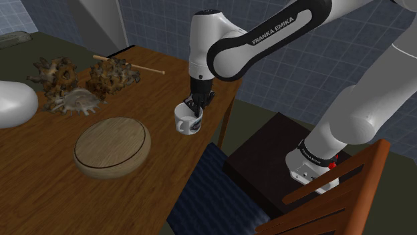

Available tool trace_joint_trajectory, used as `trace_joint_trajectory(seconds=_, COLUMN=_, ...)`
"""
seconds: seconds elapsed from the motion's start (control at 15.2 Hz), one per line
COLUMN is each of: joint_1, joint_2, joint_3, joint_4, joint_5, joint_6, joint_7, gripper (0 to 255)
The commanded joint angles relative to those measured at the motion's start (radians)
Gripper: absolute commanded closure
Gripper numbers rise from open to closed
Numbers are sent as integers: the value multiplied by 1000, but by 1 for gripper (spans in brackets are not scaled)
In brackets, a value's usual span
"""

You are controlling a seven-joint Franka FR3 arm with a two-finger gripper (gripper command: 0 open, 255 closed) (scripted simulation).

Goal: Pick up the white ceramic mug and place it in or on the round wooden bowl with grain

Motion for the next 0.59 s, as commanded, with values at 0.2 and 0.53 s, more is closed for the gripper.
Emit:
trace_joint_trajectory(seconds=0.2, joint_1=0, joint_2=-9, joint_3=-1, joint_4=5, joint_5=4, joint_6=-14, joint_7=-2, gripper=255)
trace_joint_trajectory(seconds=0.53, joint_1=0, joint_2=-51, joint_3=-6, joint_4=37, joint_5=19, joint_6=-85, joint_7=-11, gripper=255)
